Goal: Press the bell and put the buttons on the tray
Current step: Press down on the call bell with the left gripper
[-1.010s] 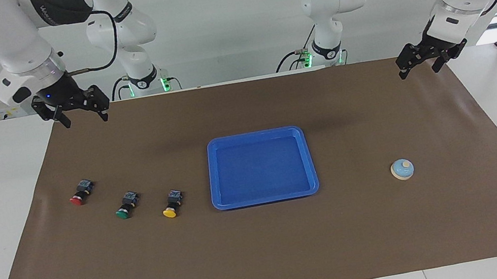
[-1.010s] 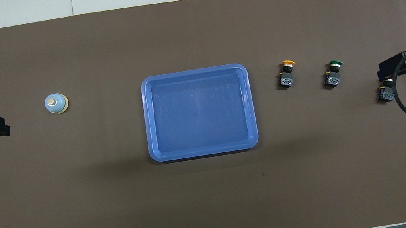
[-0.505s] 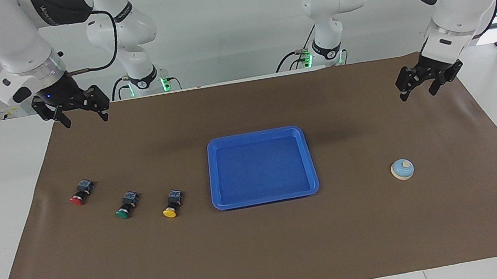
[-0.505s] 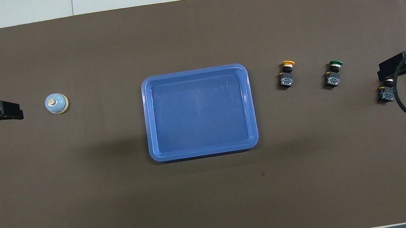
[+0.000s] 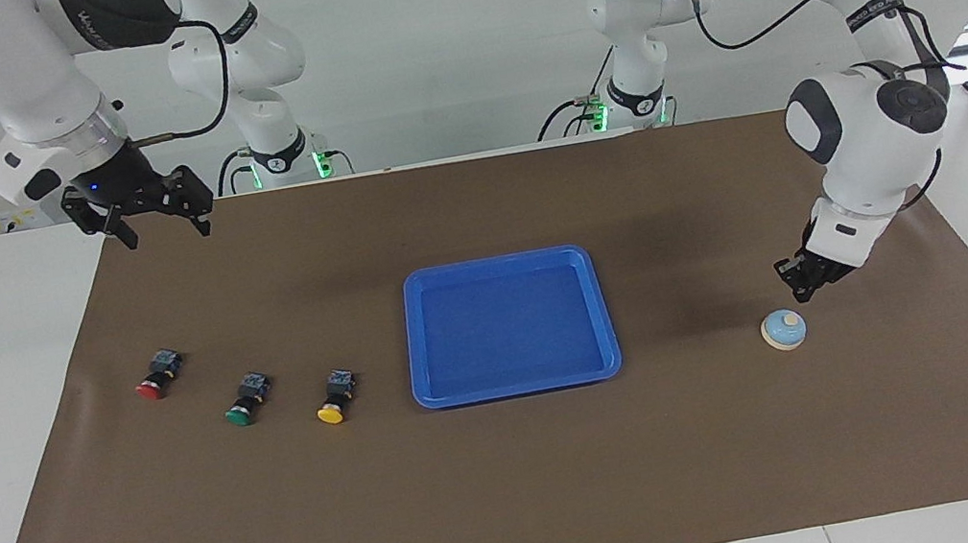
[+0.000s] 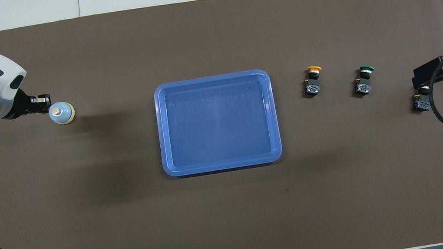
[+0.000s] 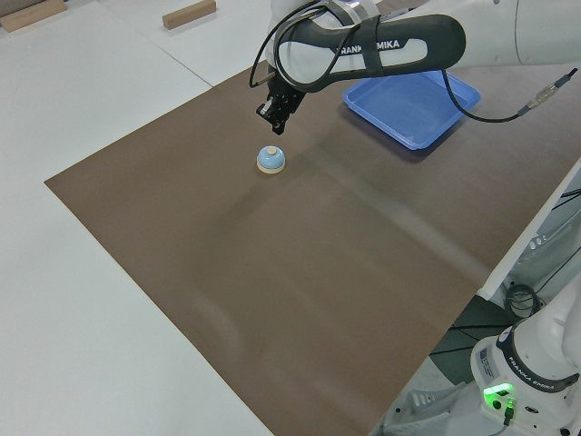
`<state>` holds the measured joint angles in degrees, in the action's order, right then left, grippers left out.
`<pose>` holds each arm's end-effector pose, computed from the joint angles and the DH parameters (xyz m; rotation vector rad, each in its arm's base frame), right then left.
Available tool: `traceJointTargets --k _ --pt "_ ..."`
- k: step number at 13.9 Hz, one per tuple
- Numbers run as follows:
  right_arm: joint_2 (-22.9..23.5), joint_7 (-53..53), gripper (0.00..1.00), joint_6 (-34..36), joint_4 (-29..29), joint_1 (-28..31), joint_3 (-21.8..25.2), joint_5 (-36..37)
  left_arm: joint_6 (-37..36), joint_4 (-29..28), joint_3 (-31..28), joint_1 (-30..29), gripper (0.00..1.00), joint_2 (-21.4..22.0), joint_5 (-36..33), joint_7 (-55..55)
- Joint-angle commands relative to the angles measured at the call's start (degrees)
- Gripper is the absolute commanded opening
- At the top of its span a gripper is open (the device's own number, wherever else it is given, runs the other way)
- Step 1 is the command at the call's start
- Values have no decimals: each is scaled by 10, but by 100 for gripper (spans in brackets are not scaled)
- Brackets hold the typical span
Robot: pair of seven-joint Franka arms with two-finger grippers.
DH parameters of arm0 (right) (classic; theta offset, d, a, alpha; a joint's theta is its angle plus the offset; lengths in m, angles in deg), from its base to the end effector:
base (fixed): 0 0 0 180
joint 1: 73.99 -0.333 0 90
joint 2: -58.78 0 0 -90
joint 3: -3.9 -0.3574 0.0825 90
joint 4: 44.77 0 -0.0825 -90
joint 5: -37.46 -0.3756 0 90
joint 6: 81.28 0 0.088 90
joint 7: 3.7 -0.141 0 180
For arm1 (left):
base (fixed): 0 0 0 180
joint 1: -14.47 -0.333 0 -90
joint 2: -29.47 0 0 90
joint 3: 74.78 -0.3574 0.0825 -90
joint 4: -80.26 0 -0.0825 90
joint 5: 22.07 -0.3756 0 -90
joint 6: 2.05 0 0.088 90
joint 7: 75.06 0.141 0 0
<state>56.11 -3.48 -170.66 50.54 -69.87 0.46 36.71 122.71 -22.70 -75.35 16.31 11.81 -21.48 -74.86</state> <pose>0.5246 -0.0036 0.6132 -3.1296 0.0132 0.0891 0.6500 -0.0156 0.3939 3.1330 -0.0324 0.1132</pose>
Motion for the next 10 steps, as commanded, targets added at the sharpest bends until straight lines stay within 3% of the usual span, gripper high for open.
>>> traceJointTargets --k 1,10 --pt "-8 9 100 10 4 6 -3 -3 11 9 0 -5 0 -11 -6 5" --pt "-8 8 100 10 4 6 -3 -3 60 -23 0 -5 0 -19 -6 1"
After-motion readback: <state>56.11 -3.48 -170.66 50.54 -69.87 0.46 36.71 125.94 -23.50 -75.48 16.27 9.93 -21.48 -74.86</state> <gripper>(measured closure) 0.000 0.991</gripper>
